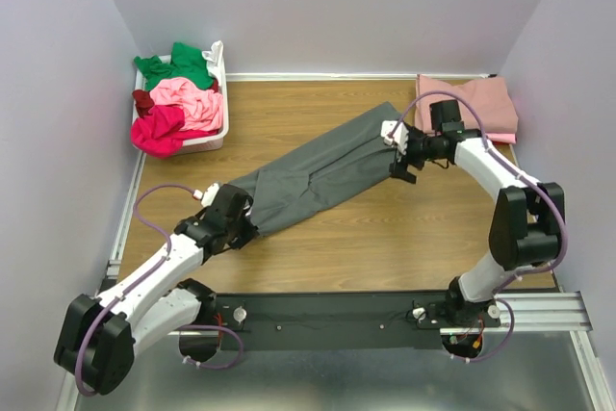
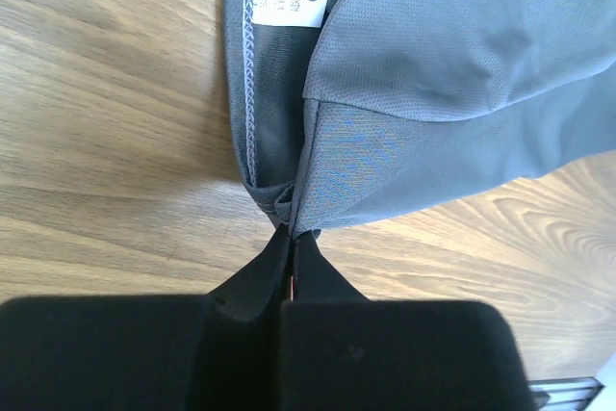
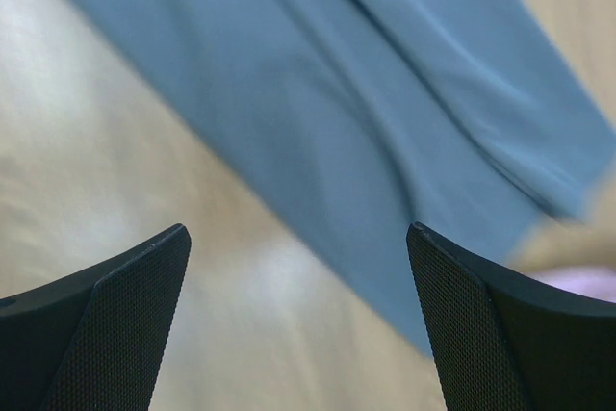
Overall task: Fold and stack the t-shirts
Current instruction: Fold the tshirt
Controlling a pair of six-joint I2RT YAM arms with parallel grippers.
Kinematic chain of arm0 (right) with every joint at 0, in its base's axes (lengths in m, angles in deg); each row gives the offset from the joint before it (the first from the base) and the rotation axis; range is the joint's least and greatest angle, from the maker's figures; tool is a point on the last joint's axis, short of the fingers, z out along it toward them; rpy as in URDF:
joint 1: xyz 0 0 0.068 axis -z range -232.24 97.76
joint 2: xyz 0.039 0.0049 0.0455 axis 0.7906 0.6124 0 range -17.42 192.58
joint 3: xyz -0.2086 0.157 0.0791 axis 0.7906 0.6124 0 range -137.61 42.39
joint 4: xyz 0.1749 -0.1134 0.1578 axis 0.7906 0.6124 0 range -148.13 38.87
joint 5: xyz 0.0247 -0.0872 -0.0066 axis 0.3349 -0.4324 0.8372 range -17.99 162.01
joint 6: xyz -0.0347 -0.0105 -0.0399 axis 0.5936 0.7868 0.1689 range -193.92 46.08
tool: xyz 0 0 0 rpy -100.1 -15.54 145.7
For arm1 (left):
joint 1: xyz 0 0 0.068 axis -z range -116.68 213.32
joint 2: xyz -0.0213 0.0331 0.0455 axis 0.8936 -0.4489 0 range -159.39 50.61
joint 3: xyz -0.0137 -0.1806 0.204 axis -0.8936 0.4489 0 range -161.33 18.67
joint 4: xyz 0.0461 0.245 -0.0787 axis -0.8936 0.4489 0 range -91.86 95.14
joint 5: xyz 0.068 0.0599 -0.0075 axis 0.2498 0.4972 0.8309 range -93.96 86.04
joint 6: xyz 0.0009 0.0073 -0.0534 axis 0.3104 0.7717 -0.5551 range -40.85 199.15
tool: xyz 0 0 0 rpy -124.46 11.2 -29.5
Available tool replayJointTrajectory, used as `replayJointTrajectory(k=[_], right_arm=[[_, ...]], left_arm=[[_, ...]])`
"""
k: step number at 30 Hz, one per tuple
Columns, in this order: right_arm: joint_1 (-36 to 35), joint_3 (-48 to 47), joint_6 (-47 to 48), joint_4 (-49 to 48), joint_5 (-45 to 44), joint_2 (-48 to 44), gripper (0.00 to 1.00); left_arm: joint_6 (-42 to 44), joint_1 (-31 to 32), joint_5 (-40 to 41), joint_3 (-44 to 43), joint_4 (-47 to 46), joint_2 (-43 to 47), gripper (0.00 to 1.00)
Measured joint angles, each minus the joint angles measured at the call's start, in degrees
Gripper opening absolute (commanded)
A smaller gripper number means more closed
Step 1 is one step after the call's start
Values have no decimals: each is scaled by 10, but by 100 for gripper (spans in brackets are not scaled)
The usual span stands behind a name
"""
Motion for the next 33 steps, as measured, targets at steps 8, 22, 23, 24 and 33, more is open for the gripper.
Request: replayJointTrajectory(k=[8, 22, 23, 24, 33], right_arm=[[40, -32, 127, 16, -38, 56, 100], [53, -180, 73, 42, -31, 180, 59], [55, -184, 67, 42, -29, 181, 51], [56, -188, 53, 41, -25, 181, 40], [59, -205, 41, 89, -20, 202, 0]], left_arm=[[19, -16, -8, -31, 51, 9, 2], [48, -34, -8, -62, 107, 39, 3], [49, -35, -8, -62, 108, 39, 3], [50, -36, -8, -62, 108, 39, 3], [66, -45, -8, -62, 108, 32, 3]])
